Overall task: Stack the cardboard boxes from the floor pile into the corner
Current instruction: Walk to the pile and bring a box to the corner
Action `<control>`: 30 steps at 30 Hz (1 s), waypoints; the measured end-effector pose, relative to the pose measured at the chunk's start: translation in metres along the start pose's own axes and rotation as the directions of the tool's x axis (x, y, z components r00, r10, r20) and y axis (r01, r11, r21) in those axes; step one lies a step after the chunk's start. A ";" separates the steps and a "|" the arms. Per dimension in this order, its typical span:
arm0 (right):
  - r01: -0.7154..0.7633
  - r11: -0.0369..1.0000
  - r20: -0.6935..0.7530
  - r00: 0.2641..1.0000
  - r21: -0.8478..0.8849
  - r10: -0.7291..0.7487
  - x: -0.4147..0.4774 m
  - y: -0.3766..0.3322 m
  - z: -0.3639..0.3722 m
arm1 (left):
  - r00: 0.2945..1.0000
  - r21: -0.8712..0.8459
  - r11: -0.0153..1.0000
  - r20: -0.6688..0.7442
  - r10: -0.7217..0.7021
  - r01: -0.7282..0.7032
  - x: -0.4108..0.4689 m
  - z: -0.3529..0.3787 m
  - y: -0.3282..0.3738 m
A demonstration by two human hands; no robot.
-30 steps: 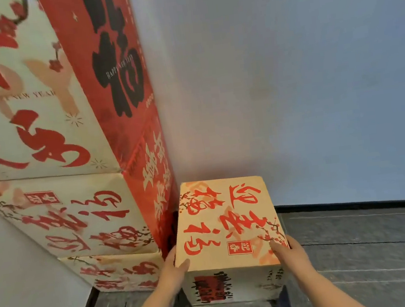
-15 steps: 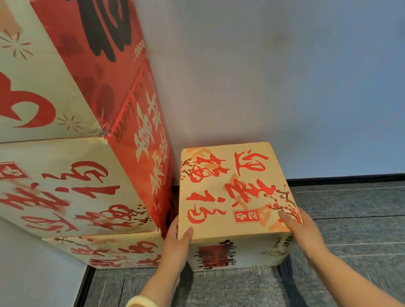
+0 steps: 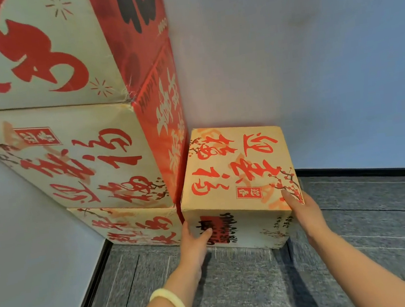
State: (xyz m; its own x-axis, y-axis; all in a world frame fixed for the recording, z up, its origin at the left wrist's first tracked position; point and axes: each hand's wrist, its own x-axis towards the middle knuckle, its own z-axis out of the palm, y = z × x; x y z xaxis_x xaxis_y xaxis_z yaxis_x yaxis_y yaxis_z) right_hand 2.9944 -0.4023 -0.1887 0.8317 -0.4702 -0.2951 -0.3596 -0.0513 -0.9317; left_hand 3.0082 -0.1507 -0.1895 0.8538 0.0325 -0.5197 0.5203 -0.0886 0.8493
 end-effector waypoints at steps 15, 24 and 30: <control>-0.009 1.000 0.017 1.000 -0.010 0.009 -0.001 0.001 0.005 | 0.998 0.093 0.994 -0.039 0.054 -0.050 0.001 -0.019 0.012; -0.006 0.999 0.035 0.999 -0.037 0.007 -0.001 0.000 0.009 | 0.998 0.116 0.993 -0.052 0.040 -0.034 0.002 -0.031 0.001; 0.002 0.998 0.058 0.998 -0.063 0.002 0.001 0.001 0.007 | 0.998 0.112 0.994 -0.054 0.026 -0.020 0.005 -0.035 -0.002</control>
State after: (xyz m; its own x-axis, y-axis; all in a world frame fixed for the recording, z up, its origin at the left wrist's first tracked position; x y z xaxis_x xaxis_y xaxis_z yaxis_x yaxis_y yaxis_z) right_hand 2.9975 -0.3961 -0.1916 0.8541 -0.4188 -0.3085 -0.3842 -0.1079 -0.9169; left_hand 3.0123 -0.1157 -0.1905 0.8669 0.0838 -0.4914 0.4978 -0.1997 0.8440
